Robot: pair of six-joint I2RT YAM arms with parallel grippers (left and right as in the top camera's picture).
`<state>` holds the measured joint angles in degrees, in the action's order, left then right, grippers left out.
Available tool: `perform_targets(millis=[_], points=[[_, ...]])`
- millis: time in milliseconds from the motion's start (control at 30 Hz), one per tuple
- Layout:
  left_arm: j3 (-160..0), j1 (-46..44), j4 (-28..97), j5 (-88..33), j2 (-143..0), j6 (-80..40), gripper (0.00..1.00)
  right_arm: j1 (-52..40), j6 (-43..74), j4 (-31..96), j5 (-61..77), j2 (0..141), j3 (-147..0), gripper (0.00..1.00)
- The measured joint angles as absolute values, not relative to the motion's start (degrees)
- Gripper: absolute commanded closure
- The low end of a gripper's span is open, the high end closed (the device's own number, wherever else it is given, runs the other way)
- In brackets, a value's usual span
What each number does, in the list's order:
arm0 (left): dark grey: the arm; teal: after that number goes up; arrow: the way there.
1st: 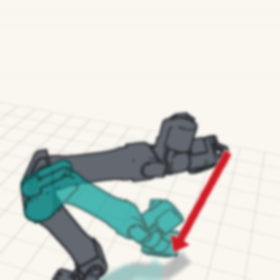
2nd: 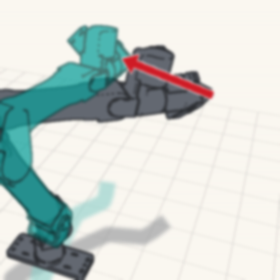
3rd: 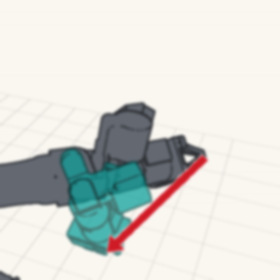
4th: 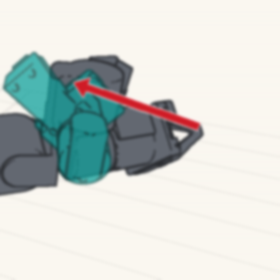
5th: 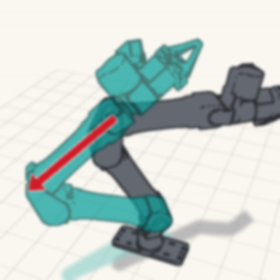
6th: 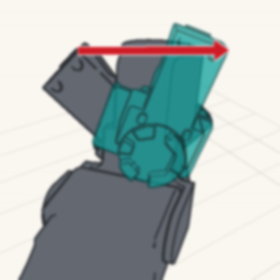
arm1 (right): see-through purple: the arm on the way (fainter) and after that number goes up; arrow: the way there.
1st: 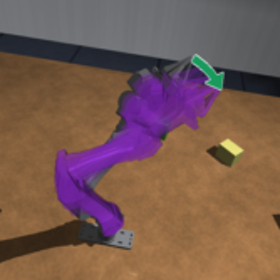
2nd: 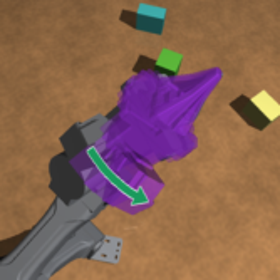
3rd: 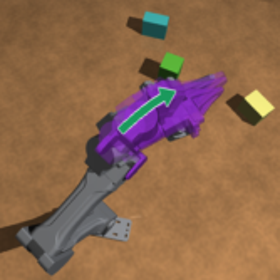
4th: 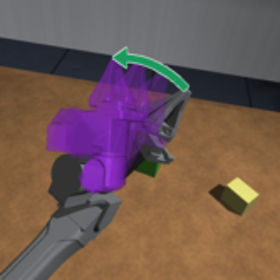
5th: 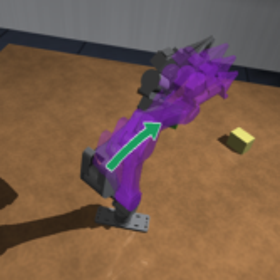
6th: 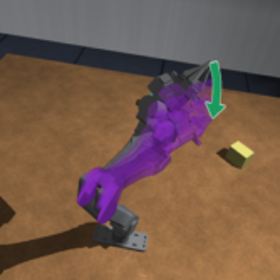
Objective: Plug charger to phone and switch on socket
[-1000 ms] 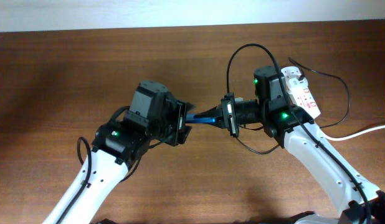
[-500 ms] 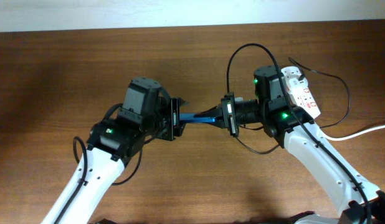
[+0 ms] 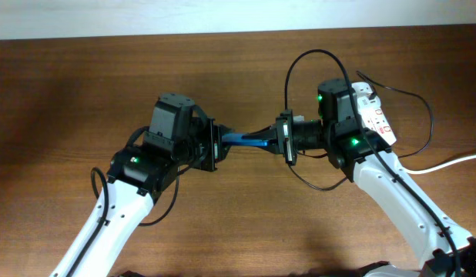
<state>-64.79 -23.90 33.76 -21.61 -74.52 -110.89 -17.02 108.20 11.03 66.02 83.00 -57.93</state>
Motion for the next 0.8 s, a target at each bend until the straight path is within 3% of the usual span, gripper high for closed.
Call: perform_targets(millis=[100,300,800], points=[[-64.69,-23.83,33.74,-22.22,-74.54,-111.37,1.0,-16.86,109.1,10.9,65.39,82.87,-58.19,0.96],[-64.66,-23.64,33.17,-22.65,-74.54,-112.2,1.0,-16.8,110.59,10.92,65.17,82.76,-58.39,0.94],[-64.66,-23.59,32.73,-21.91,-74.59,-109.51,1.0,-17.43,108.79,11.79,66.08,82.67,-58.39,0.61]])
